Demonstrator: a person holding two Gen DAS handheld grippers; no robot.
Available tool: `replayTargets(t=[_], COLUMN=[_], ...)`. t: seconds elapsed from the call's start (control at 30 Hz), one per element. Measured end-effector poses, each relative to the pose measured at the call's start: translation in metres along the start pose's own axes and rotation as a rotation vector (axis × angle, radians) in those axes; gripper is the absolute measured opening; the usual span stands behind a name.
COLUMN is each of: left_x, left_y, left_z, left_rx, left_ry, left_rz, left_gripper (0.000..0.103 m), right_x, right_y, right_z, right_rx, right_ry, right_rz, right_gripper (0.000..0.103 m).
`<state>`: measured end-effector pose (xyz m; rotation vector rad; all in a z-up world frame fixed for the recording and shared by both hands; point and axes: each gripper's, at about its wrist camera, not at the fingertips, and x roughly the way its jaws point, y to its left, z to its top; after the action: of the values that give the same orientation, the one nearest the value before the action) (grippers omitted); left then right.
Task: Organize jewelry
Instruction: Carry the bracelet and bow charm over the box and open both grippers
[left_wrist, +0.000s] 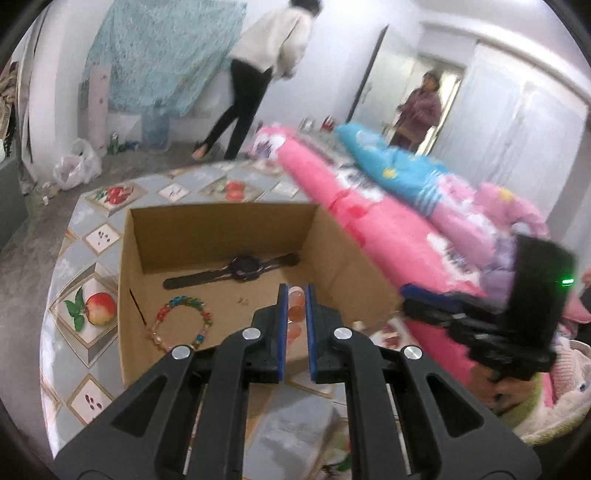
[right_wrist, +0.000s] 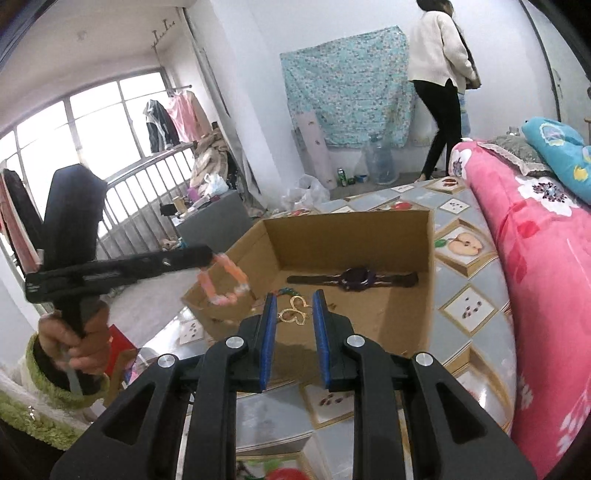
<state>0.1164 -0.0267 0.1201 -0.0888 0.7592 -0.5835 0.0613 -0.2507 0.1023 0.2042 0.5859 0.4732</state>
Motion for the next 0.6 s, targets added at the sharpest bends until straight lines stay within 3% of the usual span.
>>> replayTargets(t=[0.2, 0.43, 0.53, 0.6], left_x=[0.067, 0.115, 0.119, 0.112], left_y=[0.027, 0.045, 0.05, 0.052], left_z=[0.002, -0.014, -0.015, -0.014], left_rx=[-0.059, -0.107, -0.132, -0.137], left_ry=[0.168, 0.308, 0.318, 0.276], left_rz=[0.037, 0.074, 0.082, 0.089], left_gripper=[0.008, 0.009, 0.026, 0.029], right_x=[0.002, 0.011, 0.022, 0.036], right_y=[-0.024, -0.041, -0.044, -0.048], right_z=[0.01, 0.023, 0.034, 0.042], right_rx=[0.028, 0.016, 0.012, 0.011], right_ry=[-0.004, 0.022, 0.062, 0.113], right_rz=[-0.013, -0.033, -0.018, 0.006], right_gripper=[0.02, 0.02, 0.02, 0.02])
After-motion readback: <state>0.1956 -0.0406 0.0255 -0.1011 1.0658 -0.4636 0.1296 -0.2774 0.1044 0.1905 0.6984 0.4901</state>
